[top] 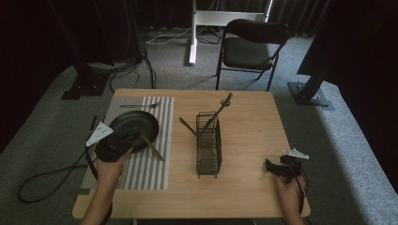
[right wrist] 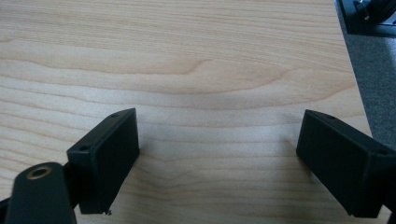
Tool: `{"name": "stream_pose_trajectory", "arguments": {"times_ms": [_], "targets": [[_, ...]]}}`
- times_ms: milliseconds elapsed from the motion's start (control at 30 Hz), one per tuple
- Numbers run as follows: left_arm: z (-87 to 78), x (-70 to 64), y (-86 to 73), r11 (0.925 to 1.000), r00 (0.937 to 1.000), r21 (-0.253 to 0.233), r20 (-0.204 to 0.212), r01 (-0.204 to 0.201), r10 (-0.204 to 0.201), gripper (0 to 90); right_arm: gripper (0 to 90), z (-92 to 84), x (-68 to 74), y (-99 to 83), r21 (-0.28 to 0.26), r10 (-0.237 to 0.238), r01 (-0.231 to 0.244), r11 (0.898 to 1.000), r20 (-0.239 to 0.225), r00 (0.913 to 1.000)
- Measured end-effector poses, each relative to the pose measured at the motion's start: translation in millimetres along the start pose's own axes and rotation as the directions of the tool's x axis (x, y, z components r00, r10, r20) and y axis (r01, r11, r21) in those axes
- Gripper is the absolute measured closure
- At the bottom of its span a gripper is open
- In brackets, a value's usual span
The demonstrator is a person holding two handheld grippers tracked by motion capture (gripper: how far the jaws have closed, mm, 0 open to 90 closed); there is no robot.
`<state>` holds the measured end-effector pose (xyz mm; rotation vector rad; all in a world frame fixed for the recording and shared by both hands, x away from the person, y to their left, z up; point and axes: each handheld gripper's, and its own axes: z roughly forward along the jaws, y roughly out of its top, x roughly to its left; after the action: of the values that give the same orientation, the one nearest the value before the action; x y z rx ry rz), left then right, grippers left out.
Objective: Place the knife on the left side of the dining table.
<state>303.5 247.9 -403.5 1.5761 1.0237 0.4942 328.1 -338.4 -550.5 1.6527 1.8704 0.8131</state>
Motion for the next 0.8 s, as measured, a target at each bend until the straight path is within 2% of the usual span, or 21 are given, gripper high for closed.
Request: {"name": "stream_pose_trajectory", "arguments": {"times_ms": [133, 200, 367, 433, 500, 567, 667, 800], "targets": [[-7.9, -0.5, -2.1, 0.9999, 0.9999, 0.002, 0.004, 0.014, -0.014, 79.5, 12.2, -0.1, 0.0, 0.0, 0.001, 0.000, 0.000, 1.000, 0.000, 1.0000], [-9.4, -0.7, -3.0, 0.9999, 0.9999, 0.002, -0.009, 0.014, -0.014, 79.5, 12.2, -0.1, 0.0, 0.0, 0.001, 0.000, 0.000, 1.000, 0.001, 1.0000], [-19.2, 8.4, -8.2, 0.9991, 0.9966, 0.025, -0.075, 0.036, -0.034, 79.7, 12.2, -0.1, 0.1, 0.1, 0.001, 0.001, -0.001, 1.000, 0.000, 1.0000], [-19.2, 8.4, -8.2, 0.9991, 0.9966, 0.025, -0.075, 0.036, -0.034, 79.6, 12.2, -0.1, 0.1, 0.1, 0.001, 0.001, -0.001, 1.000, 0.000, 1.0000], [-26.2, 20.0, -13.0, 0.9964, 0.9915, 0.043, -0.112, 0.073, -0.067, 78.9, 12.2, -0.1, 0.1, 0.1, 0.002, 0.001, -0.001, 1.000, 0.000, 1.0000], [-27.6, 23.5, -14.6, 0.9955, 0.9914, 0.041, -0.104, 0.085, -0.081, 78.5, 12.2, -0.1, 0.1, 0.1, 0.002, 0.001, -0.001, 1.000, 0.000, 1.0000], [-33.2, 32.7, -19.0, 0.9928, 0.9871, 0.039, -0.119, 0.113, -0.108, 77.5, 12.2, -0.1, 0.2, 0.1, 0.001, 0.002, -0.002, 1.000, 0.000, 1.0000], [-37.5, 38.7, -22.0, 0.9913, 0.9841, 0.043, -0.133, 0.124, -0.118, 77.2, 12.2, -0.1, 0.2, 0.1, 0.001, 0.002, -0.002, 1.000, 0.000, 1.0000]]}}
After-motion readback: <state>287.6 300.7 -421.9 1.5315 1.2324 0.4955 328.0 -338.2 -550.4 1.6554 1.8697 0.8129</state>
